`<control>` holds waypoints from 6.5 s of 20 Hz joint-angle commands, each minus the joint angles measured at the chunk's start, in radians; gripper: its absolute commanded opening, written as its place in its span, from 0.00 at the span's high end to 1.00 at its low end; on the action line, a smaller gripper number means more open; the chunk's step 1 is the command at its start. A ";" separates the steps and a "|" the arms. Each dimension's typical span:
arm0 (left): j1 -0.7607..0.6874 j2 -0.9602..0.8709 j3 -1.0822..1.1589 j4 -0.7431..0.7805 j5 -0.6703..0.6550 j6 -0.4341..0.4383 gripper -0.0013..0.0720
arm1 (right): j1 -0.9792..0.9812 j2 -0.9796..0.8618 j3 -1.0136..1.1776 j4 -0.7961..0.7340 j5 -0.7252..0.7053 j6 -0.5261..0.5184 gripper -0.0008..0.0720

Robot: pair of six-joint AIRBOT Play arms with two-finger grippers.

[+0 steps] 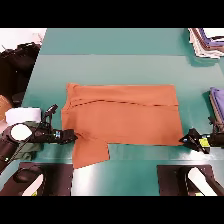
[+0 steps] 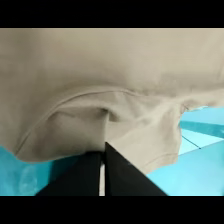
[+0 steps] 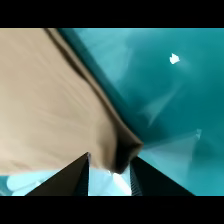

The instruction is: Fold the shirts.

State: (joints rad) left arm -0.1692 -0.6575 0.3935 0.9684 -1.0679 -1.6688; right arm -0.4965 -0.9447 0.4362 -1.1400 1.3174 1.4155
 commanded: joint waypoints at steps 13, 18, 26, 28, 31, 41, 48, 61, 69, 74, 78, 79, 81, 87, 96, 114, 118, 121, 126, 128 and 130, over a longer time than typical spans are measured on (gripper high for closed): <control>0.000 0.328 0.106 0.101 -0.552 -0.158 0.95 | 0.212 0.238 0.205 -0.235 0.261 0.018 0.96; 0.000 0.197 0.205 0.180 -0.365 -0.090 0.95 | 0.215 0.243 0.337 -0.238 0.229 0.035 0.97; 0.039 -0.341 0.426 0.294 0.058 0.047 0.95 | 0.418 -0.308 0.701 -0.155 0.045 0.035 0.96; 0.047 -0.423 0.460 0.301 0.138 0.047 0.95 | 0.428 -0.443 0.797 -0.062 0.039 0.034 0.96; 0.047 -0.490 0.494 0.284 0.186 0.046 0.05 | 0.415 -0.580 0.914 0.026 0.035 0.034 0.40; 0.033 -0.492 0.540 0.163 0.063 0.048 0.66 | 0.172 -0.669 0.926 0.051 0.182 -0.181 0.33; -0.169 -0.517 0.541 0.089 0.260 0.019 0.95 | 0.181 -0.842 0.853 0.296 0.193 -0.310 0.33; -0.463 -1.004 0.917 -0.003 0.322 0.002 0.95 | 0.383 -0.669 1.076 0.338 0.276 -0.266 0.97; -0.489 -1.108 0.978 -0.004 0.302 0.001 0.95 | 0.607 -0.476 1.267 0.338 0.234 -0.183 0.96; -0.484 -1.107 0.978 -0.004 0.325 0.001 0.95 | 0.757 -0.475 1.325 0.338 0.217 -0.158 0.96; -0.432 -1.025 0.988 0.074 0.249 0.001 0.95 | 0.875 -0.477 1.328 0.412 0.163 -0.158 0.96; -0.402 -0.978 0.988 0.120 0.228 0.000 0.95 | 0.911 -0.477 1.328 0.424 0.138 -0.158 0.96; -0.323 -0.863 0.988 0.215 0.177 0.001 0.95 | 0.991 -0.478 1.327 0.425 0.072 -0.158 0.96; -0.009 -0.461 0.988 0.488 0.042 0.001 0.95 | 1.334 -0.584 1.327 0.435 -0.124 -0.158 0.95; 0.164 -0.281 0.988 0.550 -0.091 0.053 0.95 | 1.397 -0.668 1.325 0.305 -0.125 -0.113 0.28; 0.164 -0.284 0.988 0.479 -0.025 0.053 0.95 | 0.850 -0.779 0.814 0.450 -0.143 -0.153 0.26; 0.164 -0.284 0.988 0.440 0.004 0.053 0.95 | 0.945 -0.779 0.800 0.469 -0.228 -0.161 0.27; 0.164 -0.284 0.988 0.436 0.004 0.053 0.95 | 1.012 -0.779 0.800 0.489 -0.265 -0.161 0.27; 0.164 -0.284 0.988 0.379 0.005 0.054 0.95 | 1.074 -0.780 0.800 0.518 -0.319 -0.161 0.59; 0.164 -0.284 0.987 0.344 0.004 0.054 0.95 | 1.085 -0.780 0.803 0.516 -0.347 -0.169 0.92; 0.137 -0.284 0.981 0.325 0.003 0.053 0.95 | 1.073 -0.779 0.829 0.509 -0.342 -0.168 0.96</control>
State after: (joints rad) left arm -0.0124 -0.9417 1.3788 1.3365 -1.0641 -1.6154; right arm 0.5728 -1.7256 1.2461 -0.6331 1.0004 1.2507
